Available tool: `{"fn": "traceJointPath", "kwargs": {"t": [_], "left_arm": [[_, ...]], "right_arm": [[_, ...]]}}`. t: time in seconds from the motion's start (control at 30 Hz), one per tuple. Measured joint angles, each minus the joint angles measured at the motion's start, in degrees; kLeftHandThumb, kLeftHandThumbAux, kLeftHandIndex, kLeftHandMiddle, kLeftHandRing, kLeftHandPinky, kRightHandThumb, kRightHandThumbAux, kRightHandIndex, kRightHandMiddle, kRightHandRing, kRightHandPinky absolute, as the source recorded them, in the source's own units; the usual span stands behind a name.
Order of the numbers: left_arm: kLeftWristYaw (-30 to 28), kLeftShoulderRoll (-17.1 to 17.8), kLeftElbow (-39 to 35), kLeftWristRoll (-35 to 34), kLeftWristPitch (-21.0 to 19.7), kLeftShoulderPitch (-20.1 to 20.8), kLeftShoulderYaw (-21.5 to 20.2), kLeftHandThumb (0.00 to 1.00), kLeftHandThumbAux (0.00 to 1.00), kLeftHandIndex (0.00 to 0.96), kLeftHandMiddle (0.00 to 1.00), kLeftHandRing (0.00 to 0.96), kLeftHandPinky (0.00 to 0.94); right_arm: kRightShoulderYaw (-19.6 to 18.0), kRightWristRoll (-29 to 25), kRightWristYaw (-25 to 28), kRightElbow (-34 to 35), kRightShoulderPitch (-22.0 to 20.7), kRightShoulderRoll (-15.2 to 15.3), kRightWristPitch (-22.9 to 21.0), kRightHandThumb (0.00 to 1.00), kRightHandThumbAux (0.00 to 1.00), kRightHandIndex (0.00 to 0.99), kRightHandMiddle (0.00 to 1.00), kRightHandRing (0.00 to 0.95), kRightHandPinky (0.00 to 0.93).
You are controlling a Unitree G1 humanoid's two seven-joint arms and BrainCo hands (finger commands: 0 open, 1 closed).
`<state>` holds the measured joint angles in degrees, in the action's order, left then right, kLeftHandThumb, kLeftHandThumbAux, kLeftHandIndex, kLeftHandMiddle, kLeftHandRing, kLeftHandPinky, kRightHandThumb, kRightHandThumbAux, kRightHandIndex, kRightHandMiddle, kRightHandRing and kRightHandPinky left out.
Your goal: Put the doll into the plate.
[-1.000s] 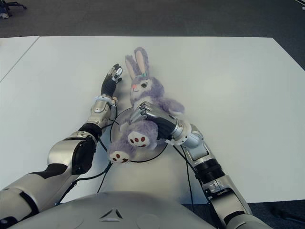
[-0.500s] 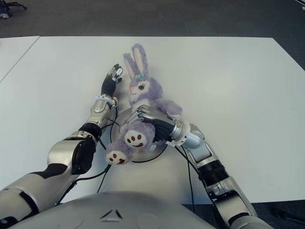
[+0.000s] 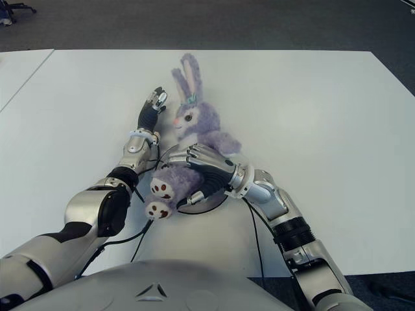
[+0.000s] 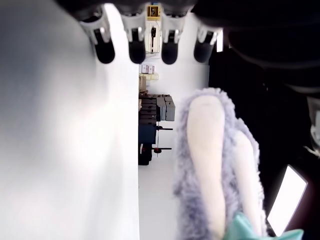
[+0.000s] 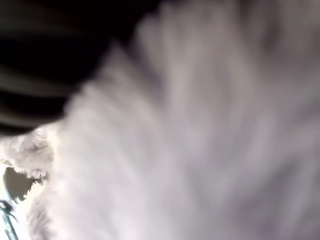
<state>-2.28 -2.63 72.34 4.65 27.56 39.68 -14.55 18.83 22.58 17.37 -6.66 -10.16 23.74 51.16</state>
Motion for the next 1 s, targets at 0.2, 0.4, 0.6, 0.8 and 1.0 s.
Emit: {"fn": "traceJointPath", "kwargs": {"t": [0.2,0.4,0.6,0.8,1.0], "left_arm": [[0.0,0.0,0.0,0.0,0.0,0.0,0.2,0.000,0.377,0.033,0.058,0.031,0.000],[0.0,0.0,0.0,0.0,-0.1,0.1,0.2,0.000,0.399,0.026,0.058,0.031,0.000],[0.0,-0.1,0.0,0.0,-0.7,0.4,0.0,0.000,0.400,0.019,0.057,0.034,0.000],[0.0,0.0,0.0,0.1,-0.8,0.5,0.1,0.000,0.392,0.009,0.048,0.031,0.000],[0.0,0.1,0.0,0.8,-0.8,0.4,0.3,0.000,0.390,0.021,0.041,0.025,0.002]], "right_arm": [[0.0,0.5,-1.4,-4.3,-3.8,0.1,0.3,0.127,0.261,0.000,0.000,0.000,0.000],[0.4,1.2,-3.4,-11.1,-8.3,-0.2,1.4,0.124,0.259,0.000,0.000,0.000,0.000],[0.6,2.0,-5.0,-16.5,-12.5,-0.5,1.5,0.148,0.251,0.000,0.000,0.000,0.000],[0.7,-0.4,-1.2,-17.3,-15.2,-0.1,-0.8,0.155,0.256,0.000,0.000,0.000,0.000],[0.8,-3.5,4.9,-17.8,-18.7,0.0,-5.0,0.137,0.274,0.000,0.000,0.000,0.000]]}}
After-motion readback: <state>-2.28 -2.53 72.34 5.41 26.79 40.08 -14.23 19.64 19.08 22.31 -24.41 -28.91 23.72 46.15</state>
